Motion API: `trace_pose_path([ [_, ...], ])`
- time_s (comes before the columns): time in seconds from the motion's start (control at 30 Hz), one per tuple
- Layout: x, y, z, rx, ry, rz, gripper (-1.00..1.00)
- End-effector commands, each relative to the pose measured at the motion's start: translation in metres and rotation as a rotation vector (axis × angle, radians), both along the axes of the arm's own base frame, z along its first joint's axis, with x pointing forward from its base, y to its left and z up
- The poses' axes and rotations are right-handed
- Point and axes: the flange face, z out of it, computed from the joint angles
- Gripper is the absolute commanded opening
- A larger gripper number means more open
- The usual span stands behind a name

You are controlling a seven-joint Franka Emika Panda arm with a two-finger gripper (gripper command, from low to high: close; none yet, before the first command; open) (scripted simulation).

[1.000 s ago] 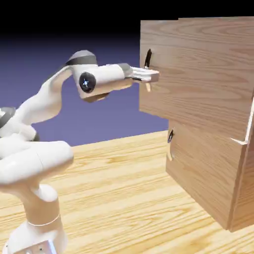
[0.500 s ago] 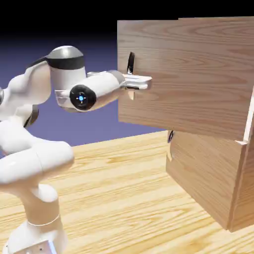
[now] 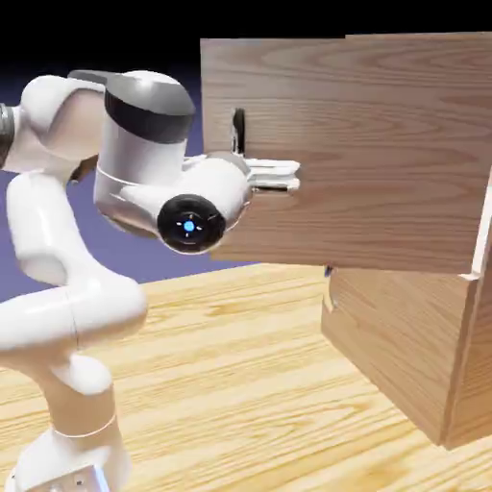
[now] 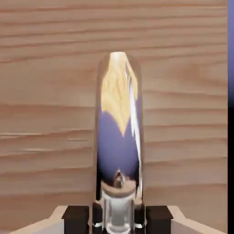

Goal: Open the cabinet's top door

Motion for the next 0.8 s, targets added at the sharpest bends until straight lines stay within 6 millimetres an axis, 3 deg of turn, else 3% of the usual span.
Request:
trace_pose_path([
  [0.0,-0.001,-0.007,0.000,0.000,0.000,0.019,-1.00],
  [0.37,-0.003,-0.097,0.000,0.000,0.000,0.235,-1.00],
  [0.67,0.011,-0.173,0.000,0.000,0.000,0.421,-1.00],
  [0.77,0.016,-0.189,0.000,0.000,0.000,0.462,-1.00],
])
